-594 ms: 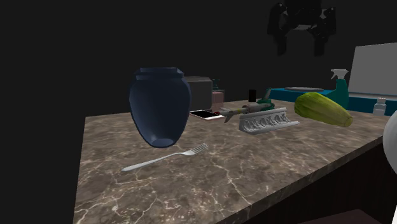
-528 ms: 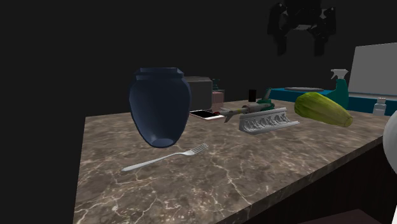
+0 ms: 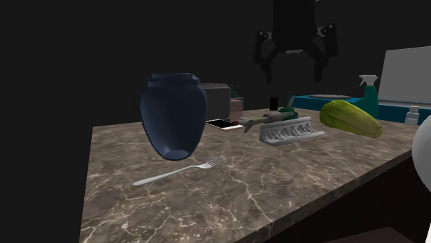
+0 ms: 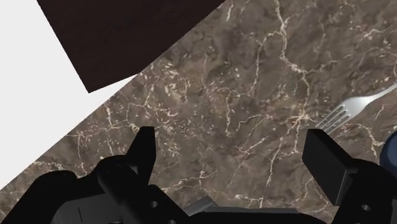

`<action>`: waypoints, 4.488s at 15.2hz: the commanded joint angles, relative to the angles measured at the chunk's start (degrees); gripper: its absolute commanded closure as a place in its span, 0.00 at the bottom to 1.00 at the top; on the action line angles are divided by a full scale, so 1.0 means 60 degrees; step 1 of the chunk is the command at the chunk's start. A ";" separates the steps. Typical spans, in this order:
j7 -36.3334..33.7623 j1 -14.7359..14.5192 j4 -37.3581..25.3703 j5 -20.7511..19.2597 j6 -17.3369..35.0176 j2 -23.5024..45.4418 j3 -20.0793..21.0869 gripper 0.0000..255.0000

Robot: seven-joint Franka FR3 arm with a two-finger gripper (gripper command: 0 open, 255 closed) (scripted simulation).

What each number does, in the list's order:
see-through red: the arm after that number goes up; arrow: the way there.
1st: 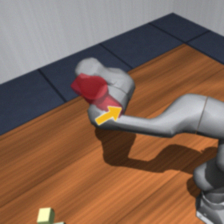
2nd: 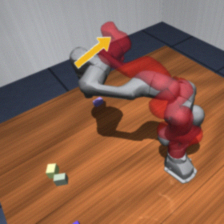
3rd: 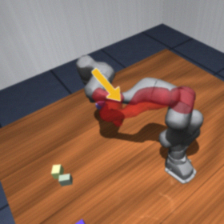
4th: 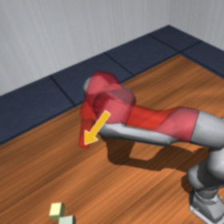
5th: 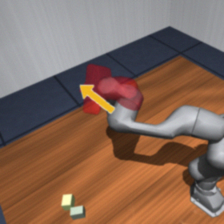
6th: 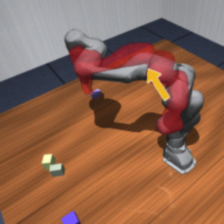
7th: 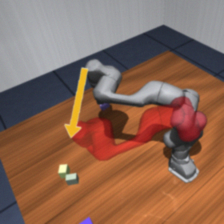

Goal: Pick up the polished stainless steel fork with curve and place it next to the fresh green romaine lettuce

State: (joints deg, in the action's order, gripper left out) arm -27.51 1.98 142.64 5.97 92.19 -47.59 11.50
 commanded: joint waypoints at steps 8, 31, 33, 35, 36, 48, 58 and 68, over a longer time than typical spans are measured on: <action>-0.5377 0.0886 0.0405 0.1002 0.2300 0.1243 0.3470 0.00; -1.4712 0.5788 -0.1275 -0.3340 0.5091 0.7447 0.9726 0.00; -1.4712 0.5788 -0.1275 -0.3340 0.5090 0.7447 0.9726 0.00; -1.4710 0.5787 -0.1276 -0.3337 0.5089 0.7445 0.9726 0.00; -1.4710 0.5787 -0.1276 -0.3337 0.5089 0.7445 0.9726 1.00; -1.4067 0.5613 -0.1386 -0.2588 0.4830 0.6766 0.9498 1.00; -1.2794 0.4889 -0.1964 -0.1304 0.3664 0.5396 0.8510 1.00; -1.2106 0.4510 -0.2765 -0.0828 0.2408 0.4667 0.7797 1.00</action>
State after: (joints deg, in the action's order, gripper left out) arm -100.59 29.29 126.45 0.70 107.39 -19.10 58.77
